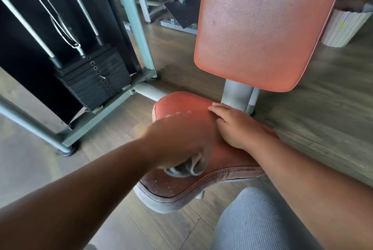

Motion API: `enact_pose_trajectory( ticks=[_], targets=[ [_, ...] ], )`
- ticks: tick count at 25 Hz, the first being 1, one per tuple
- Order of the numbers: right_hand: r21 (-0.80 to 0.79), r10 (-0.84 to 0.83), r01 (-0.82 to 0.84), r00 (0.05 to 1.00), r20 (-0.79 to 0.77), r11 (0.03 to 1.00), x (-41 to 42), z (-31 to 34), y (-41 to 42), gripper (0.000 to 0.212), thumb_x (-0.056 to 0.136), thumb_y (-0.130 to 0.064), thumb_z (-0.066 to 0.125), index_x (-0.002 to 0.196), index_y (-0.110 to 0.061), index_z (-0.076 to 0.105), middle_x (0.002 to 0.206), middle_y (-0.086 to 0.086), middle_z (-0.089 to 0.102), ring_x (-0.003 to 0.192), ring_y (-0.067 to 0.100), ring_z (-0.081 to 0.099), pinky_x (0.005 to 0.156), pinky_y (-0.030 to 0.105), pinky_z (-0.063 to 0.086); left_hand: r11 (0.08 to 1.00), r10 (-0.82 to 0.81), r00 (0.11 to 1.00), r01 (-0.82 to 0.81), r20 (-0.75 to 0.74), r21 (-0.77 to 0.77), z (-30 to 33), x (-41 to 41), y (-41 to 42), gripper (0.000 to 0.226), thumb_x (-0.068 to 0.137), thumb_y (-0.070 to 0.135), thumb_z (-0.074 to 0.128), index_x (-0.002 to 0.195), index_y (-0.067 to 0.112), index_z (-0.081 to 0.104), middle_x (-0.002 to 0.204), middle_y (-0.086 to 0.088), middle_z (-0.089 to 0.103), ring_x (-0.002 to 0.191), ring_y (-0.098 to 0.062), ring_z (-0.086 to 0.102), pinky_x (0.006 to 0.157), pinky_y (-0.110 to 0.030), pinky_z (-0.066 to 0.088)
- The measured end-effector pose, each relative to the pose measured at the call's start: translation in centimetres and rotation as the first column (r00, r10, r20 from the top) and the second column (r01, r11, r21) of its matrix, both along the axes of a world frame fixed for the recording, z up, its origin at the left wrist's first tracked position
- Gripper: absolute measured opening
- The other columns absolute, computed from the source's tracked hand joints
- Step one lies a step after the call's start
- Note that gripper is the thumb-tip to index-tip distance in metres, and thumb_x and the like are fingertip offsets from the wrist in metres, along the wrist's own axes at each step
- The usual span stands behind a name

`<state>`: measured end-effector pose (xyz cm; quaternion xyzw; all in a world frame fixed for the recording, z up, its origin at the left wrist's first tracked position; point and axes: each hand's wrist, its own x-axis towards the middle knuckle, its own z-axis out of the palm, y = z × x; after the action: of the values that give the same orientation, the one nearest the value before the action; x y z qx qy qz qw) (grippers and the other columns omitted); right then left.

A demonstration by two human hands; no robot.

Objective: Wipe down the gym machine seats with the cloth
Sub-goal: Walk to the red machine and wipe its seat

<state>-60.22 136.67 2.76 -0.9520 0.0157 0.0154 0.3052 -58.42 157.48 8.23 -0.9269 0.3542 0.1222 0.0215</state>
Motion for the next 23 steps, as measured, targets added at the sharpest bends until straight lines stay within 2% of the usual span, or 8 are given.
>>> enact_pose_trajectory(
  ticks=[3, 5, 8, 11, 16, 19, 21, 23],
  targets=[
    [-0.010, 0.005, -0.005, 1.000, -0.016, 1.000, 0.1, 0.1, 0.0, 0.053, 0.099, -0.020, 0.034, 0.151, -0.031, 0.038, 0.162, -0.013, 0.025, 0.149, 0.005, 0.018, 0.121, 0.028, 0.015, 0.986, 0.161, 0.984, -0.158, -0.070, 0.047, 0.5, 0.5, 2.4, 0.074, 0.094, 0.070, 0.026, 0.157, 0.035, 0.008, 0.167, 0.004, -0.001, 0.152, -0.017, 0.006, 0.117, -0.046, 0.021],
    [-0.011, 0.011, -0.011, 1.000, -0.012, 1.000, 0.1, 0.1, 0.0, 0.053, 0.100, -0.021, 0.034, 0.151, -0.030, 0.038, 0.162, -0.012, 0.026, 0.149, 0.006, 0.019, 0.122, 0.029, 0.014, 0.970, 0.242, 0.967, -0.238, -0.084, 0.056, 0.3, 2.4, 0.7, 0.075, 0.096, 0.068, 0.028, 0.158, 0.030, 0.011, 0.167, 0.000, 0.000, 0.153, -0.020, 0.005, 0.119, -0.047, 0.018],
    [0.006, 0.007, -0.007, 1.000, -0.004, 1.000, 0.1, 0.1, -0.3, 0.053, 0.099, -0.018, 0.036, 0.151, -0.028, 0.040, 0.161, -0.009, 0.029, 0.148, 0.007, 0.021, 0.122, 0.028, 0.015, 0.987, 0.152, 0.988, -0.150, -0.024, 0.057, 0.2, 1.6, -2.1, 0.076, 0.097, 0.066, 0.026, 0.159, 0.025, 0.013, 0.167, -0.003, 0.003, 0.153, -0.022, 0.005, 0.120, -0.043, 0.013],
    [0.029, -0.012, 0.012, 1.000, -0.014, 1.000, 0.1, 0.0, -0.3, 0.053, 0.098, -0.019, 0.035, 0.149, -0.032, 0.042, 0.160, -0.015, 0.029, 0.147, 0.004, 0.022, 0.121, 0.028, 0.016, 0.999, -0.019, 1.000, 0.019, 0.015, 0.042, 0.5, -2.6, 0.8, 0.078, 0.093, 0.073, 0.023, 0.158, 0.033, 0.007, 0.166, 0.004, -0.002, 0.152, -0.016, 0.004, 0.120, -0.041, 0.014],
    [0.016, 0.008, -0.008, 1.000, -0.017, 1.000, 0.0, 0.1, -0.3, 0.053, 0.098, -0.020, 0.035, 0.150, -0.030, 0.041, 0.161, -0.012, 0.028, 0.148, 0.007, 0.022, 0.121, 0.028, 0.016, 0.967, 0.243, 0.970, -0.241, -0.011, 0.086, 0.5, 0.4, 0.2, 0.083, 0.091, 0.074, 0.026, 0.158, 0.026, 0.014, 0.167, -0.005, 0.006, 0.152, -0.023, 0.012, 0.117, -0.048, 0.026],
    [0.000, 0.029, -0.029, 1.000, -0.006, 1.000, 0.0, 0.2, -0.5, 0.052, 0.099, -0.018, 0.036, 0.150, -0.027, 0.042, 0.161, -0.008, 0.029, 0.148, 0.008, 0.023, 0.119, 0.025, 0.016, 0.981, 0.169, 0.982, -0.175, 0.081, 0.081, 0.1, -1.2, -2.9, 0.085, 0.092, 0.073, 0.024, 0.158, 0.019, 0.016, 0.166, -0.011, 0.009, 0.151, -0.029, 0.013, 0.118, -0.047, 0.021],
    [0.004, 0.009, -0.009, 1.000, -0.016, 1.000, 0.1, 0.2, -0.4, 0.053, 0.098, -0.018, 0.036, 0.149, -0.030, 0.042, 0.161, -0.012, 0.029, 0.147, 0.006, 0.023, 0.118, 0.025, 0.017, 0.996, 0.037, 0.995, -0.044, 0.095, 0.075, 0.0, -4.2, -1.4, 0.095, 0.086, 0.082, 0.022, 0.158, 0.021, 0.009, 0.166, -0.009, 0.004, 0.152, -0.027, 0.008, 0.120, -0.045, 0.015],
    [0.009, -0.017, 0.018, 0.999, -0.030, 1.000, 0.1, 0.1, -0.2, 0.053, 0.098, -0.019, 0.035, 0.149, -0.033, 0.042, 0.160, -0.017, 0.028, 0.147, 0.004, 0.022, 0.119, 0.025, 0.017, 0.994, 0.039, 0.995, -0.048, 0.090, 0.101, 0.5, -6.0, 1.1, 0.105, 0.077, 0.091, 0.021, 0.157, 0.027, 0.002, 0.167, -0.003, -0.002, 0.153, -0.023, 0.005, 0.120, -0.044, 0.014]
  ],
)
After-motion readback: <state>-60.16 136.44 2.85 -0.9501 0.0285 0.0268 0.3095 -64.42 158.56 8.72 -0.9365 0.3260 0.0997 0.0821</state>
